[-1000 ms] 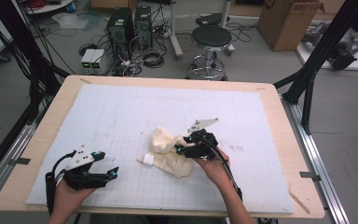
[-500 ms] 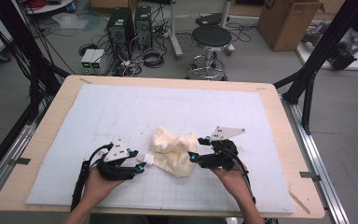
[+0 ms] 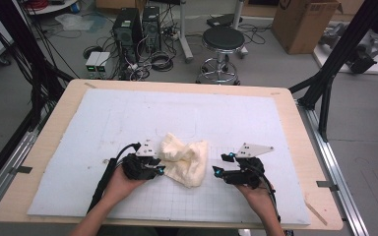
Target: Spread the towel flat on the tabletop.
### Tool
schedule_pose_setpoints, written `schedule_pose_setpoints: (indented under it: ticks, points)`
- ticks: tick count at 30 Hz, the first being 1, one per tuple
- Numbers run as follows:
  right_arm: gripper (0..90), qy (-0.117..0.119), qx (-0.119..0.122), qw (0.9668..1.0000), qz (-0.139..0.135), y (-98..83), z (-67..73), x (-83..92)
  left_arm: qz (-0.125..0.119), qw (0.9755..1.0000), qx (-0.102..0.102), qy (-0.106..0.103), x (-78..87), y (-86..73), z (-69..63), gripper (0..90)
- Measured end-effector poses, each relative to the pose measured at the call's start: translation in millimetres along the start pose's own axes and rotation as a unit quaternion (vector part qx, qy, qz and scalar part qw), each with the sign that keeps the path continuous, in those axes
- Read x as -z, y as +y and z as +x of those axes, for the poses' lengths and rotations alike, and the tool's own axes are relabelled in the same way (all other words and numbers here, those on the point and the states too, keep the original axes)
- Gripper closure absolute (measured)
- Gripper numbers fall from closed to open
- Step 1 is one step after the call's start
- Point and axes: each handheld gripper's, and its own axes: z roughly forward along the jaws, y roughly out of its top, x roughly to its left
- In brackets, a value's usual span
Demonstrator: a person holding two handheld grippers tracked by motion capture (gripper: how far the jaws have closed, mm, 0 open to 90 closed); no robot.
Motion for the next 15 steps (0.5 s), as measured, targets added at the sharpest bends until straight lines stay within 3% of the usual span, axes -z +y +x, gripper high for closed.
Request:
schedule_pose_setpoints:
  ticks: [1, 3, 6, 15]
  points:
    - [42.2, 0.000, 0.000, 1.0000, 0.000, 0.0, 0.0, 0.0, -0.002, 1.0000, -0.003, 0.000, -0.8, -0.1, -1.0, 68.2]
    - [42.2, -0.003, 0.000, 1.0000, 0.003, -0.4, 0.1, -1.1, 0.001, 0.9999, -0.011, -0.003, -1.6, 0.7, -2.8, 79.4]
    - [42.2, -0.004, 0.004, 1.0000, 0.003, -0.4, 0.8, -1.8, 0.002, 0.9999, -0.014, -0.008, -2.2, 1.2, -4.9, 86.0]
    - [41.8, -0.002, 0.006, 0.9999, 0.009, -1.8, 3.1, -4.2, -0.001, 0.9998, -0.003, -0.018, 3.1, 1.7, -4.4, 89.6]
